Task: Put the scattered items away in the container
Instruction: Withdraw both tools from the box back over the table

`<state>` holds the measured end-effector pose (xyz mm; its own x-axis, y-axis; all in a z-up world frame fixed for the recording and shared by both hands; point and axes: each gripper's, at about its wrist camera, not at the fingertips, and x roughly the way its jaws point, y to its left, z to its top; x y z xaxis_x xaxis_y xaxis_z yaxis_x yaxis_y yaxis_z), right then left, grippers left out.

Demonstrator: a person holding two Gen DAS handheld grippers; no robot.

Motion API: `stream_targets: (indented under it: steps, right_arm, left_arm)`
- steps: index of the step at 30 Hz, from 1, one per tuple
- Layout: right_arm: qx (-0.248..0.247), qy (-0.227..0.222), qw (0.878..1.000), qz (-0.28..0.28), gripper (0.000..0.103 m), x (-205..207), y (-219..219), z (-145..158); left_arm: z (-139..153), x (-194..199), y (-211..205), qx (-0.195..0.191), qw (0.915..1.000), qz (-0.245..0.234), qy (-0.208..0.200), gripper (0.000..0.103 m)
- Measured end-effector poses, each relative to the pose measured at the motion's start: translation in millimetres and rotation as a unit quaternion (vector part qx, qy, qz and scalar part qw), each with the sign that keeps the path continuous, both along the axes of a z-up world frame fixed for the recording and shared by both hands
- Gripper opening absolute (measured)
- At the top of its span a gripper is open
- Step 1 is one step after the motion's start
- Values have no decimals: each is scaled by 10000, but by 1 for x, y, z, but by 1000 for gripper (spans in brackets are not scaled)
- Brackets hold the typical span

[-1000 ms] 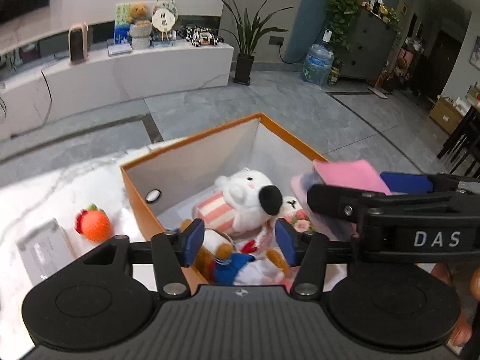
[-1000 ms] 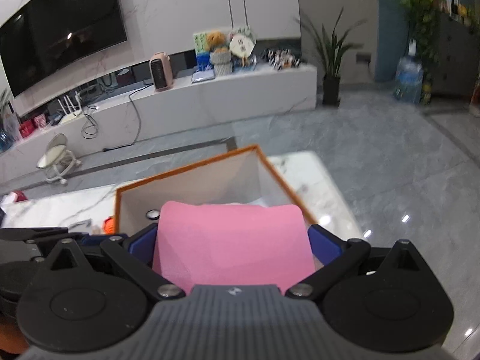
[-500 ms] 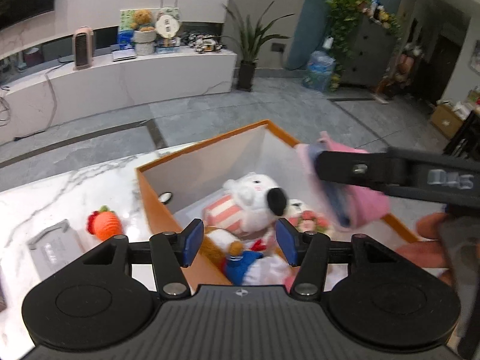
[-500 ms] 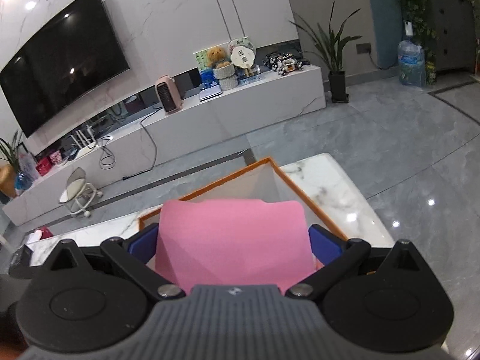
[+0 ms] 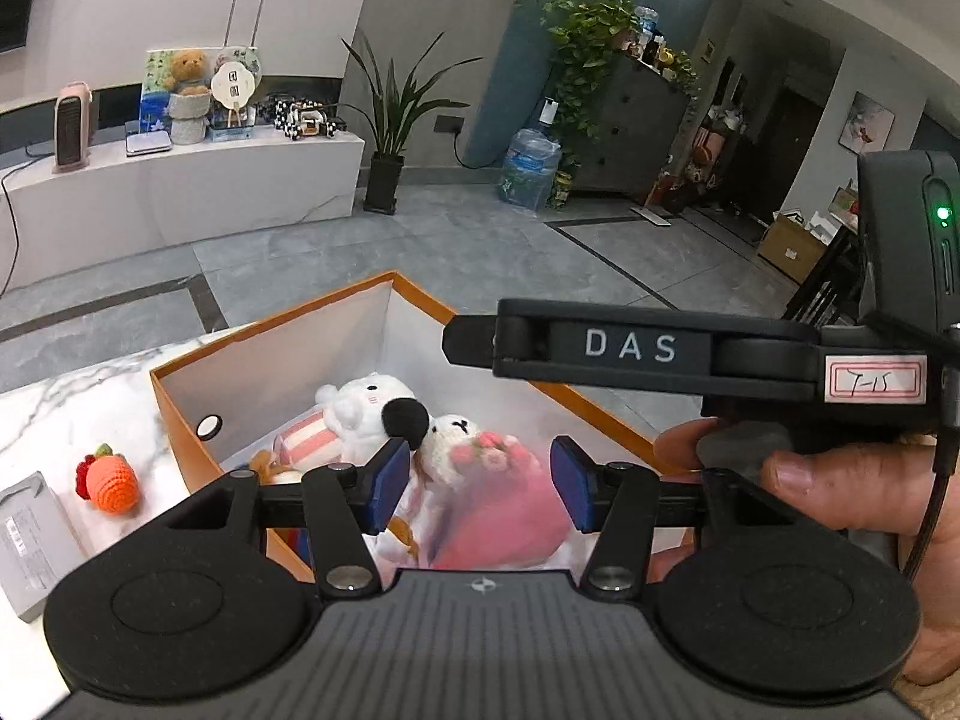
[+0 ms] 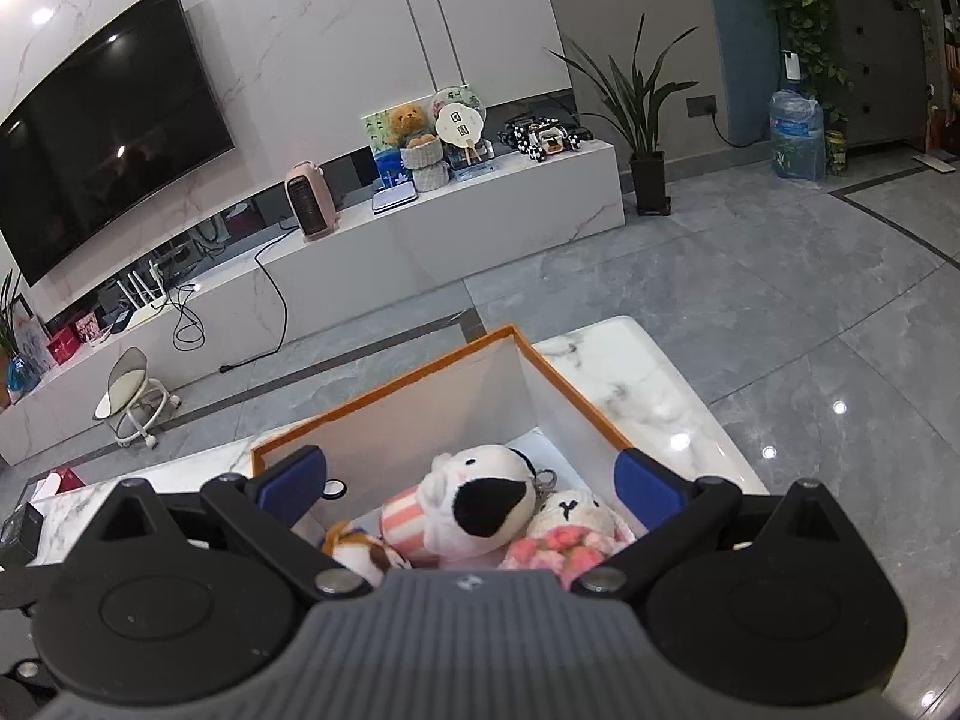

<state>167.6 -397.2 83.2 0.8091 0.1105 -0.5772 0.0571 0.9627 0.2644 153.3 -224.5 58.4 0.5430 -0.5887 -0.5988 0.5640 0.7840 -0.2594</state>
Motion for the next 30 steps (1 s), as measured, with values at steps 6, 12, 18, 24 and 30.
stream_targets:
  steps: [6, 12, 18, 24, 30]
  right_arm:
    - [-132, -20, 9999, 82, 103, 0, 3, 0]
    - [-312, -36, 9993, 180, 103, 3, 19, 1]
    - [-366, -110, 9989, 271, 103, 8, 43, 6]
    - [-487, -235, 9973, 488, 103, 15, 81, 10]
    - [-588, -320, 9951, 726, 103, 21, 116, 11]
  left_arm:
    - [-1, 6, 19, 98, 9993, 355, -28, 61]
    - [-3, 6, 53, 208, 9973, 710, 26, 62]
    - [2, 4, 94, 241, 9941, 1057, -4, 62]
    - [7, 1, 136, 311, 9894, 1415, -35, 73]
    - [3, -5, 174, 363, 9853, 1671, -2, 78]
